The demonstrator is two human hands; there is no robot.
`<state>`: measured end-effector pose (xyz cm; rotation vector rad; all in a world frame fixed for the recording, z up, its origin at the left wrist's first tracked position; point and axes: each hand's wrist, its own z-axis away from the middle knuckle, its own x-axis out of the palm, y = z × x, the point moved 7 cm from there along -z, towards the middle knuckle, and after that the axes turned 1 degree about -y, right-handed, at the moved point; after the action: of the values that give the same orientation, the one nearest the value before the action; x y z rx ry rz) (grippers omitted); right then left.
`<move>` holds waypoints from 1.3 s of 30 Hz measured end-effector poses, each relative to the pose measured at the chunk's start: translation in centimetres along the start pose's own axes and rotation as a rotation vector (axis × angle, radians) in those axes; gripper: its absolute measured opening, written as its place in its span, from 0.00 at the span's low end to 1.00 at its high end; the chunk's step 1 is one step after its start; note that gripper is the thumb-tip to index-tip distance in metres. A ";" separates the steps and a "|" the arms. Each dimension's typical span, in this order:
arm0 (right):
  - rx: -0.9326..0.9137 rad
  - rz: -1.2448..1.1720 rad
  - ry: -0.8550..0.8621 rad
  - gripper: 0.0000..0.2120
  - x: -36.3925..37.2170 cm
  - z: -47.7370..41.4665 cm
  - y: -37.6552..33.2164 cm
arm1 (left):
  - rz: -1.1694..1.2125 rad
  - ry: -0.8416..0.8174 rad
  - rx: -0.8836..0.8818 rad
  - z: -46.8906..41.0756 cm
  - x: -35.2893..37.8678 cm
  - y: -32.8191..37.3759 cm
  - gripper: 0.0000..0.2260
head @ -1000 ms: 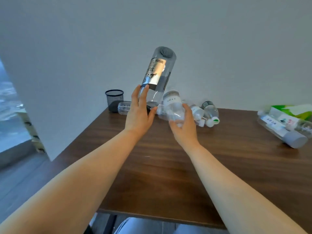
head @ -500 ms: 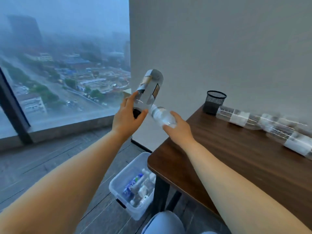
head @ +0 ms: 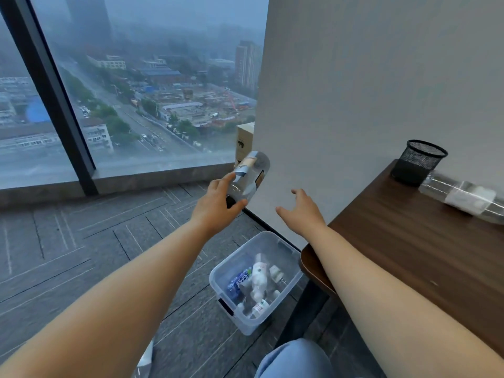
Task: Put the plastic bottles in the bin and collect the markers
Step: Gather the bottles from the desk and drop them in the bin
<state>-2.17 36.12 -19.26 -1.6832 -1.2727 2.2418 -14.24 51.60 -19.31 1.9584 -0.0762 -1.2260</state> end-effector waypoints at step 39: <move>-0.094 -0.318 0.232 0.05 -7.1 2.4 1.5 | -0.139 0.033 0.204 0.4 3.3 9.8 0.12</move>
<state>-0.73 30.26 -14.59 -1.5801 -1.4833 1.7800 -9.46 43.29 -15.40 2.1908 -0.0499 -1.3184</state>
